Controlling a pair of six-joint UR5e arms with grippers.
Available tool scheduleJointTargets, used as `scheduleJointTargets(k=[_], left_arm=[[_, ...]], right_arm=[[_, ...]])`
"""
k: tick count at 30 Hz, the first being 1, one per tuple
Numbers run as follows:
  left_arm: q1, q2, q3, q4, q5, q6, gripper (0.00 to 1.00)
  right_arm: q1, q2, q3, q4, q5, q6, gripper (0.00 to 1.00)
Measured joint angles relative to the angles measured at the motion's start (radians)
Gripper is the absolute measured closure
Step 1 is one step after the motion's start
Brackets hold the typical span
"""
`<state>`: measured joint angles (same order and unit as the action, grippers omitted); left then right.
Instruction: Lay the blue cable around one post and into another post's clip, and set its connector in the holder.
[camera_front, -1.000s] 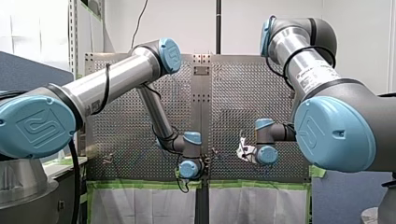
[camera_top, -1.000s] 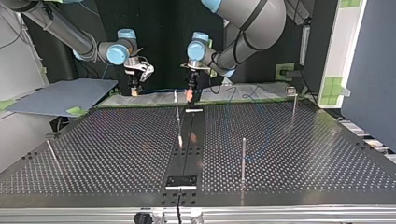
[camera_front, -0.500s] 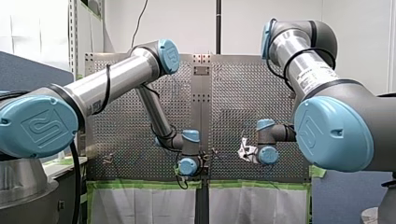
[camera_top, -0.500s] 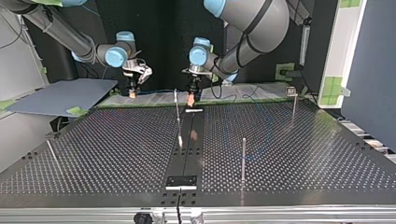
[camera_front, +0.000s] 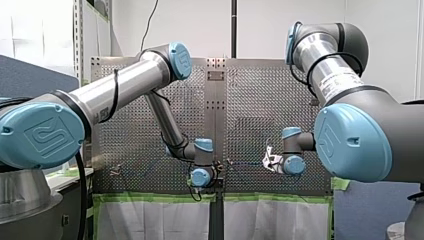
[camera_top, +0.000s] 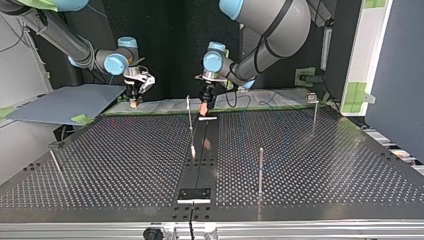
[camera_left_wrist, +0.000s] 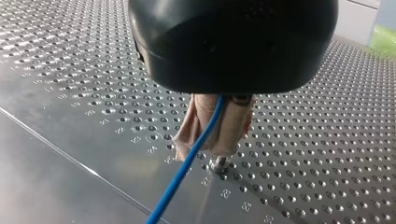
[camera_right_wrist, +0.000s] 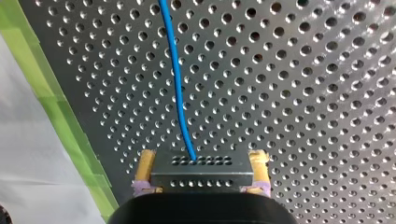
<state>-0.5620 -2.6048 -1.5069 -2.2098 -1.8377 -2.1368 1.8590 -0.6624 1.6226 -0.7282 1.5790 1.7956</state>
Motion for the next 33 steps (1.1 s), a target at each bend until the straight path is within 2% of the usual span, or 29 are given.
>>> scheduleJointTargets(k=[11,13,14,16,17,18,19,20,21,22,33], left_arm=[[0.001,0.001,0.002,-0.002,0.013,0.0,1.0],[0.001,0.001,0.001,-0.005,0.014,0.001,0.83],[0.002,0.001,0.001,-0.008,0.015,0.001,0.83],[0.003,0.001,0.002,-0.015,0.016,0.002,0.56],[0.004,0.001,0.002,-0.022,0.017,0.004,0.56],[0.004,0.001,0.002,-0.028,0.017,0.007,0.43],[0.004,0.002,0.002,-0.035,0.018,0.011,0.23],[0.005,0.002,0.002,-0.046,0.018,0.019,0.23],[0.005,0.002,0.001,-0.055,0.018,0.026,0.04],[0.005,0.002,0.001,-0.063,0.018,0.033,0.0],[-0.007,0.006,0.0,-0.162,0.032,0.132,0.0]], right_arm=[[-0.012,0.002,-0.001,0.005,-0.012,0.001,1.0],[-0.013,0.002,-0.001,0.007,-0.014,0.001,1.0],[-0.013,0.002,-0.001,0.008,-0.015,0.001,1.0],[-0.013,0.002,-0.001,0.01,-0.015,0.0,1.0],[-0.013,0.002,-0.001,0.012,-0.016,0.0,1.0],[-0.013,0.003,-0.001,0.013,-0.016,0.0,1.0],[-0.013,0.003,-0.001,0.015,-0.016,-0.001,1.0],[-0.013,0.003,-0.001,0.017,-0.017,-0.001,1.0],[-0.013,0.003,0.0,0.02,-0.017,-0.002,1.0],[-0.013,0.003,-0.001,0.022,-0.017,-0.003,1.0],[-0.007,0.008,0.0,0.036,-0.019,-0.006,1.0]])
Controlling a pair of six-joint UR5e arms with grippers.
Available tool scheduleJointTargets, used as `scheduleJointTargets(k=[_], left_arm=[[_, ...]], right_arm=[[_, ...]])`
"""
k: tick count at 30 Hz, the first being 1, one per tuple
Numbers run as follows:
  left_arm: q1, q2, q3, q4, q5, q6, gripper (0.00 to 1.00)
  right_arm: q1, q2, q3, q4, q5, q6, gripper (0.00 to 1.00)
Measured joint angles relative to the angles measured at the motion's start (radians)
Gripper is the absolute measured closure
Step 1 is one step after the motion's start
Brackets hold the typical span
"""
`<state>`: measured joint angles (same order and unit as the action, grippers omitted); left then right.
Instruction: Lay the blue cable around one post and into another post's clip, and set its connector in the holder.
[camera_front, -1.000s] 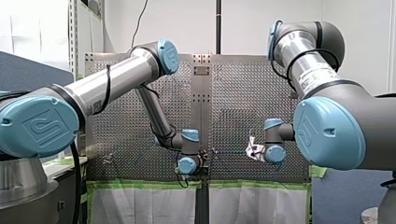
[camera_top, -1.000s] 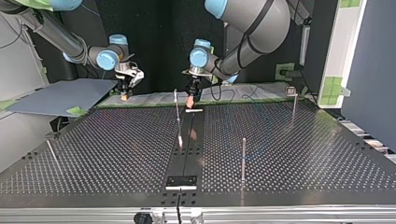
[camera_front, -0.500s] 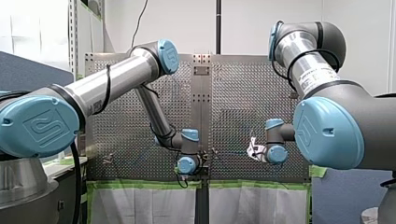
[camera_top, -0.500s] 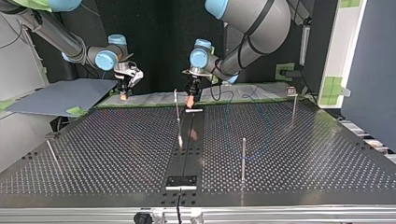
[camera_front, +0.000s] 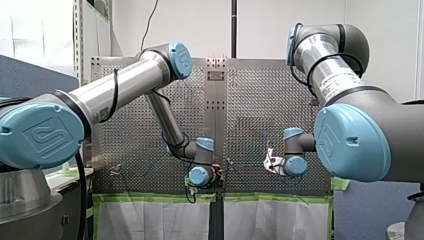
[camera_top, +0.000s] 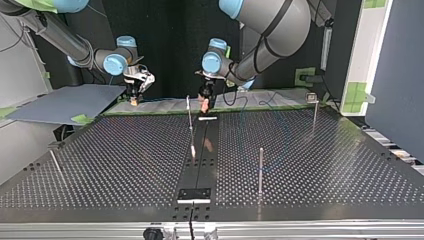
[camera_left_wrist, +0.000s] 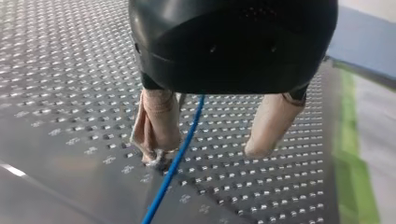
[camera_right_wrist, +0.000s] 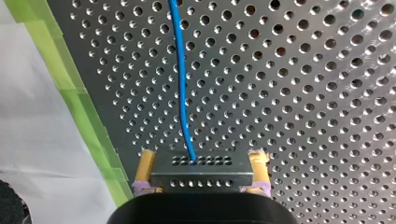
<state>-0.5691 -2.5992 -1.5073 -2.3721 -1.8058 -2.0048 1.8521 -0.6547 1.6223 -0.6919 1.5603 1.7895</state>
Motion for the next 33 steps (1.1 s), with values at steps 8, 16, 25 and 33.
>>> scheduleJointTargets(k=[8,16,25,33], left_arm=[[-0.006,0.036,-0.05,-0.023,0.007,0.081,0.0],[-0.012,0.086,-0.112,0.0,0.005,0.126,0.0],[-0.023,0.091,-0.119,-0.026,0.013,0.15,0.0],[-0.033,0.133,-0.174,-0.011,0.022,0.168,0.0]], right_arm=[[-0.002,0.002,0.0,0.0,-0.001,-0.001,1.0],[-0.005,0.003,0.0,-0.002,-0.012,0.001,1.0],[-0.008,0.006,0.0,-0.001,-0.015,0.003,1.0],[-0.008,0.01,0.0,-0.002,-0.016,0.003,1.0]])
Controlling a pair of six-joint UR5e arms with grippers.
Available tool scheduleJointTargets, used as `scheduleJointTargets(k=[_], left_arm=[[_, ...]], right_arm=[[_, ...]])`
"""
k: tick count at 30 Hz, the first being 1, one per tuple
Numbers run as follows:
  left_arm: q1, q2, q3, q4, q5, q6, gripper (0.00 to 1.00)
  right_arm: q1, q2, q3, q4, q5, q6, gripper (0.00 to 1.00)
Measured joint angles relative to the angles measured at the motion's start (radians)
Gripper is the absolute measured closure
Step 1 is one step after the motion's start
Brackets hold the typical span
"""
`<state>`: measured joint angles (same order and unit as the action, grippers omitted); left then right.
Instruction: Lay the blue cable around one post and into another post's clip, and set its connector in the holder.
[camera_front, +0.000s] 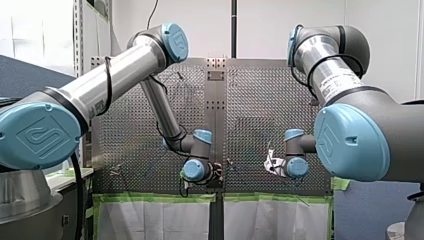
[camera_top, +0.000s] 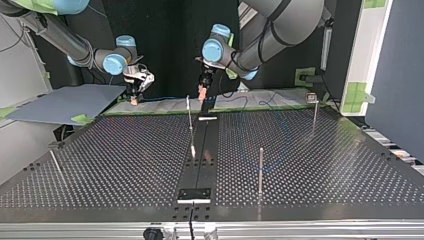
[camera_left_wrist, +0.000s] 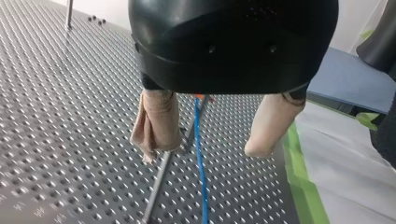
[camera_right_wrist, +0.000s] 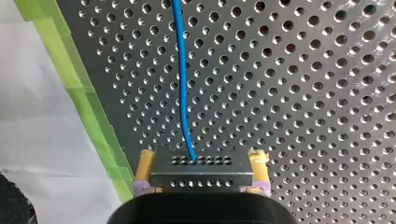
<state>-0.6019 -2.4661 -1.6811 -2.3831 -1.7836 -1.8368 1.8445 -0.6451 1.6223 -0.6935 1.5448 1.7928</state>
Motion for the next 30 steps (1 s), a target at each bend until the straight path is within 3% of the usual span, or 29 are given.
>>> scheduleJointTargets(k=[12,25,30], left_arm=[[-0.029,0.105,-0.086,0.017,0.006,0.036,0.0],[-0.047,0.115,-0.089,-0.008,0.007,0.036,0.0],[-0.048,0.116,-0.089,-0.007,0.03,0.022,0.0]], right_arm=[[0.0,0.004,0.0,0.001,-0.011,0.002,1.0],[0.0,0.006,0.0,0.004,-0.023,0.004,1.0],[0.0,0.007,0.0,0.007,-0.028,0.006,1.0]])
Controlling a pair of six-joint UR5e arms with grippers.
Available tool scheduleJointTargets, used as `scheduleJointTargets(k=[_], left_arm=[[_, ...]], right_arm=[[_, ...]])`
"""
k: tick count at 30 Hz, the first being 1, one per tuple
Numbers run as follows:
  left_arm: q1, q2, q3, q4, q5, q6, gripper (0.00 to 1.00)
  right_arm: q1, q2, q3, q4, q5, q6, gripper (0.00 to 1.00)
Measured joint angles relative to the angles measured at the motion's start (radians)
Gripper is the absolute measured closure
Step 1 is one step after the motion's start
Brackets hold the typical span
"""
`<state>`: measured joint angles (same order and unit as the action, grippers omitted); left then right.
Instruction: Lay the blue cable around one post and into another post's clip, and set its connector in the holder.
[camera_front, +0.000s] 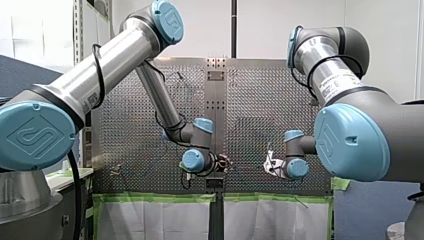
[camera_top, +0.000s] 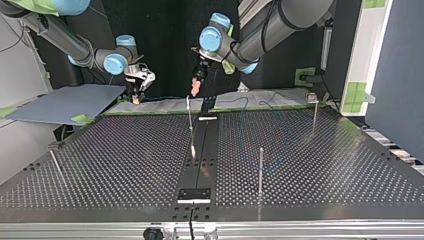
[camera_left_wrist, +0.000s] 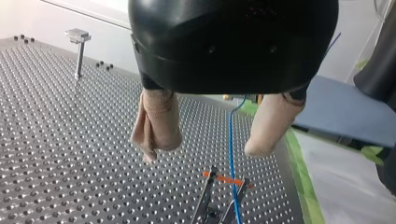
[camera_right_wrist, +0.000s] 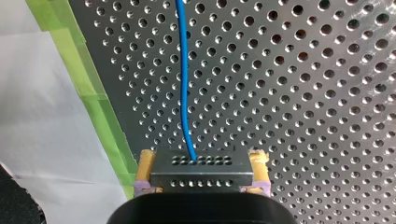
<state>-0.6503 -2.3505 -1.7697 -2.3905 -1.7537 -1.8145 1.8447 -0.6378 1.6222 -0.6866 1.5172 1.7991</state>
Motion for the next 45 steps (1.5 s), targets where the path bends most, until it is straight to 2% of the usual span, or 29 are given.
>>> scheduleJointTargets(k=[7,33,39,45], left_arm=[[-0.001,0.0,0.0,0.0,0.013,-0.009,0.0],[-0.003,0.0,0.0,0.0,0.01,-0.021,0.0],[-0.021,0.014,-0.012,-0.018,-0.028,0.013,0.0],[-0.075,0.068,-0.065,-0.013,-0.087,0.026,0.0]], right_arm=[[0.0,0.0,0.0,0.002,-0.004,0.0,1.0],[-0.001,0.0,0.0,0.002,-0.006,0.0,1.0],[-0.001,0.0,0.0,0.005,-0.006,0.001,1.0],[-0.002,0.0,0.0,0.008,-0.006,0.001,1.0]])
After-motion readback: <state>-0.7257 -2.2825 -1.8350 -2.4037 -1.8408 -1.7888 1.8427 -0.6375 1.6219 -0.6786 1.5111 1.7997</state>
